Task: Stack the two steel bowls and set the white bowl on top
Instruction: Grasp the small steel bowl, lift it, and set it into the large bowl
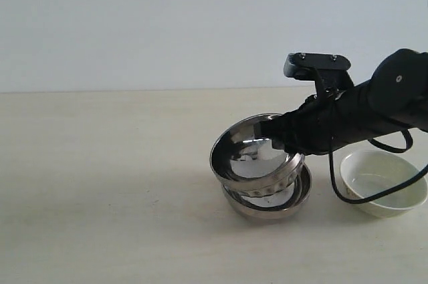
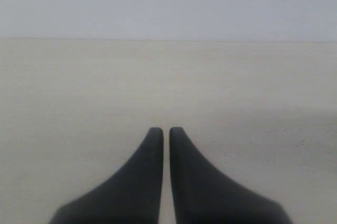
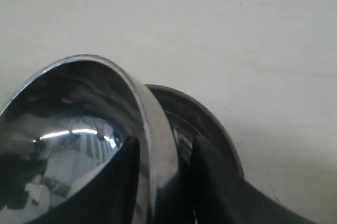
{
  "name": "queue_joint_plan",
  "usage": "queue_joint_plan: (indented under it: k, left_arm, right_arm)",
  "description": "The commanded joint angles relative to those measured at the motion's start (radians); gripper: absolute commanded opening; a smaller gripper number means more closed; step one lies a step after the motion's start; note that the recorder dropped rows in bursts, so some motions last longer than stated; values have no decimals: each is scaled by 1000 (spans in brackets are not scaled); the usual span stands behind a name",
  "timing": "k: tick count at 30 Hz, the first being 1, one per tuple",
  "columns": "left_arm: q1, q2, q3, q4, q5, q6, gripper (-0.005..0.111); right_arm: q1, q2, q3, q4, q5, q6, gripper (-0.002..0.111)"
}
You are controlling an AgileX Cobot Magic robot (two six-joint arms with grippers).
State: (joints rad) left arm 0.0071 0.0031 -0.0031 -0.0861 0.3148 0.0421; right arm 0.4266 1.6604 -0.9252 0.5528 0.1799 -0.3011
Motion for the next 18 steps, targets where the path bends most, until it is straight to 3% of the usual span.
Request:
queue_joint_plan:
  k: [1,18]
  left_arm:
    - [-5,-3,3,0,-8,-5,4]
    - [-5,-3,3,0,-8,-5,4]
  right_arm:
    - [1,-12,-2,-24,-26,-3,0]
    - [1,26,41,-51,-131,-19,0]
